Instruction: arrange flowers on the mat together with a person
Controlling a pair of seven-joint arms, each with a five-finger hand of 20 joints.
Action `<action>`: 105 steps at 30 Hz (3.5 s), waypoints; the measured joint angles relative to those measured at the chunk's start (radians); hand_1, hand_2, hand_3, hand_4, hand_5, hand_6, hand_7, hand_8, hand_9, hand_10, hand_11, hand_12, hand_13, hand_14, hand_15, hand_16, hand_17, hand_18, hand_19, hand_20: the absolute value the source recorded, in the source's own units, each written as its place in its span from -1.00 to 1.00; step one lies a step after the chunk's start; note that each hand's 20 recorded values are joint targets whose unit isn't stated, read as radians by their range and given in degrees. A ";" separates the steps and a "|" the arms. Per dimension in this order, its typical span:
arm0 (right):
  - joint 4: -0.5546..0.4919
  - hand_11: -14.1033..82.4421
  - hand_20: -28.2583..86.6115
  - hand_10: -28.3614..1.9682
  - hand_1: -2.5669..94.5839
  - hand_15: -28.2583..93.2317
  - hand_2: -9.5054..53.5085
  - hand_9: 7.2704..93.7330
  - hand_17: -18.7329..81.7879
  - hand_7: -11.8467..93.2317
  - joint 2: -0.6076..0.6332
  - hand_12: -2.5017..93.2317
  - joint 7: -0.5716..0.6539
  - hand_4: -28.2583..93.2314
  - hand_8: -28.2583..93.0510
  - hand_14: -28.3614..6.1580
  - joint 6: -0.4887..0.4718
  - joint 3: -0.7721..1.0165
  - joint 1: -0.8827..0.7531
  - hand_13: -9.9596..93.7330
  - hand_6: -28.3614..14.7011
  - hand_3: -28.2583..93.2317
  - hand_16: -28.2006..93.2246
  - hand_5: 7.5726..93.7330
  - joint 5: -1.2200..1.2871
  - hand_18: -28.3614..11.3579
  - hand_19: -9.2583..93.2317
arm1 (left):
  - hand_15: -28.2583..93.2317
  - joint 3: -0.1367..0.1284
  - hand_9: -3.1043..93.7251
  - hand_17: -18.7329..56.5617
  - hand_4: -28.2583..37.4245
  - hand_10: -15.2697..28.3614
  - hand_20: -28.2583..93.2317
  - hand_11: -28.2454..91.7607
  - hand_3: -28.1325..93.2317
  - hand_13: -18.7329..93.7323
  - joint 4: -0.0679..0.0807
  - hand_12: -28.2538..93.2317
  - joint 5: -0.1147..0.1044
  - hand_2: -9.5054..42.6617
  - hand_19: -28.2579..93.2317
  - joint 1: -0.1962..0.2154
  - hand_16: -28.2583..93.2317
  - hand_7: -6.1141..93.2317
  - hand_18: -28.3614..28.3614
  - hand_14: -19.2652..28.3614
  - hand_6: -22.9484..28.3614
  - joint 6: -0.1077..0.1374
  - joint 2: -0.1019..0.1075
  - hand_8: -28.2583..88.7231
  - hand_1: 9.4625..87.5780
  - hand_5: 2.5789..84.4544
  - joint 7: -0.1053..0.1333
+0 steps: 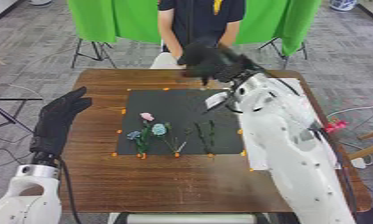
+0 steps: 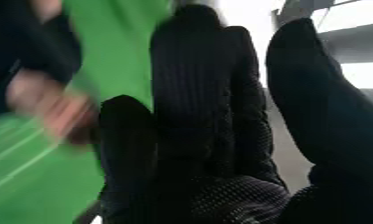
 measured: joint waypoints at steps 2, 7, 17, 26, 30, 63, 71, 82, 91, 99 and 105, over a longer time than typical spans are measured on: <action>-0.061 -0.47 0.08 -0.12 -0.34 -0.15 -0.82 0.52 0.12 -0.42 0.057 -0.64 0.029 -0.80 -0.71 -0.11 0.141 0.056 -0.071 0.45 0.33 0.62 -0.14 0.37 0.096 -0.34 0.26 | -0.31 -0.005 -0.02 -0.45 -0.88 0.34 -0.29 -0.20 0.50 -0.09 -0.004 -0.27 0.002 -0.51 -0.45 0.007 -0.45 -0.68 0.44 0.52 0.07 -0.002 0.000 -0.61 -0.64 0.07 0.000; -0.119 -0.58 0.05 -0.12 -0.55 -0.34 -0.75 0.04 -0.16 -0.49 0.116 -0.71 -0.129 -0.81 -0.70 -0.14 0.270 0.283 -0.295 -0.01 0.31 0.75 -0.25 -0.02 0.319 -0.27 -0.59 | -0.31 -0.013 -0.01 -0.45 -0.88 0.34 -0.29 -0.20 0.50 -0.09 -0.018 -0.27 0.004 -0.51 -0.45 0.020 -0.45 -0.68 0.43 0.52 0.07 -0.003 -0.001 -0.61 -0.64 0.08 0.005; -0.115 -0.61 0.00 0.01 -0.77 -0.37 -0.71 -0.14 -0.20 -0.49 -0.101 -0.74 -0.480 -0.85 -0.73 0.00 0.216 0.376 -0.689 -0.17 0.40 0.85 -0.35 -0.25 0.802 -0.18 -0.76 | -0.31 0.018 -0.01 -0.44 -0.88 0.34 -0.29 -0.20 0.50 -0.09 -0.021 -0.27 0.037 -0.50 -0.45 0.013 -0.45 -0.67 0.44 0.51 0.07 -0.030 -0.012 -0.61 -0.63 0.09 0.015; -0.117 -0.60 0.01 0.03 -0.79 -0.36 -0.71 -0.12 -0.18 -0.48 -0.253 -0.74 -0.506 -0.85 -0.73 0.05 0.253 0.373 -0.828 -0.15 0.39 0.87 -0.37 -0.25 0.963 -0.13 -0.79 | -0.31 0.043 -0.01 -0.44 -0.89 0.34 -0.30 -0.19 0.50 -0.09 -0.008 -0.27 0.044 -0.50 -0.45 -0.019 -0.45 -0.67 0.43 0.51 0.07 -0.048 -0.029 -0.61 -0.63 0.09 0.026; -0.113 -0.60 0.01 0.04 -0.80 -0.35 -0.71 -0.11 -0.18 -0.47 -0.253 -0.74 -0.523 -0.85 -0.74 0.05 0.254 0.381 -0.819 -0.14 0.39 0.87 -0.38 -0.25 0.949 -0.13 -0.79 | -0.31 0.046 -0.01 -0.44 -0.88 0.33 -0.29 -0.19 0.50 -0.08 -0.006 -0.27 0.045 -0.50 -0.45 -0.027 -0.45 -0.67 0.43 0.51 0.07 -0.050 -0.029 -0.61 -0.63 0.09 0.030; -0.109 -0.58 0.02 -0.02 -0.78 -0.32 -0.72 -0.02 -0.16 -0.45 -0.259 -0.73 -0.543 -0.85 -0.74 0.03 0.238 0.387 -0.814 -0.09 0.37 0.88 -0.39 -0.20 0.937 -0.10 -0.80 | -0.30 0.045 -0.01 -0.44 -0.89 0.34 -0.29 -0.20 0.51 -0.09 -0.001 -0.27 0.037 -0.50 -0.45 -0.034 -0.45 -0.67 0.43 0.52 0.07 -0.053 -0.029 -0.61 -0.63 0.09 0.043; -0.114 -0.58 0.03 -0.01 -0.78 -0.32 -0.73 -0.01 -0.16 -0.46 -0.262 -0.73 -0.543 -0.85 -0.74 0.02 0.243 0.387 -0.824 -0.08 0.36 0.88 -0.39 -0.18 0.933 -0.09 -0.80 | -0.30 0.042 -0.01 -0.44 -0.89 0.34 -0.29 -0.20 0.50 -0.09 -0.001 -0.27 0.032 -0.50 -0.45 -0.034 -0.45 -0.67 0.44 0.52 0.07 -0.053 -0.029 -0.61 -0.63 0.09 0.041; -0.119 -0.58 0.03 -0.02 -0.76 -0.32 -0.76 0.00 -0.15 -0.45 -0.262 -0.73 -0.544 -0.84 -0.74 0.06 0.255 0.386 -0.833 -0.08 0.36 0.88 -0.40 -0.17 0.924 -0.09 -0.80 | -0.30 0.039 -0.01 -0.44 -0.89 0.34 -0.29 -0.20 0.50 -0.08 0.004 -0.27 0.031 -0.50 -0.45 -0.057 -0.45 -0.67 0.43 0.52 0.07 -0.053 -0.009 -0.61 -0.62 0.09 0.040; -0.119 -0.57 0.10 -0.02 -0.62 -0.31 -1.00 0.01 -0.07 -0.43 -0.253 -0.69 -0.541 -0.89 -0.74 -0.01 0.271 0.378 -0.834 -0.03 0.34 0.78 -0.37 -0.19 0.914 -0.12 -0.75 | -0.30 0.025 -0.01 -0.44 -0.89 0.34 -0.29 -0.19 0.50 -0.08 -0.003 -0.27 0.028 -0.50 -0.45 -0.044 -0.45 -0.67 0.43 0.52 0.07 -0.049 -0.008 -0.61 -0.62 0.09 0.040; -0.117 -0.53 0.23 -0.31 -0.46 -0.23 -1.00 0.09 0.17 -0.50 -0.222 -0.61 -0.499 -1.00 -0.69 -0.23 0.483 0.392 -0.824 0.32 0.13 0.37 -0.21 -0.11 0.614 -0.42 0.01 | -0.30 0.026 -0.01 -0.44 -0.89 0.34 -0.29 -0.19 0.50 -0.09 -0.005 -0.27 0.031 -0.49 -0.45 -0.044 -0.45 -0.67 0.43 0.52 0.07 -0.049 -0.007 -0.61 -0.62 0.09 0.037; -0.160 -0.51 0.16 -0.45 -0.47 -0.10 -1.00 0.19 0.29 -0.58 -0.104 -0.61 -0.147 -1.00 -0.66 -0.19 0.547 0.483 -0.757 0.50 0.03 0.42 -0.21 -0.08 0.333 -0.43 0.36 | -0.30 0.012 -0.01 -0.44 -0.89 0.34 -0.29 -0.19 0.50 -0.09 -0.020 -0.27 0.026 -0.49 -0.45 -0.026 -0.45 -0.67 0.43 0.52 0.07 -0.042 -0.009 -0.61 -0.62 0.09 0.029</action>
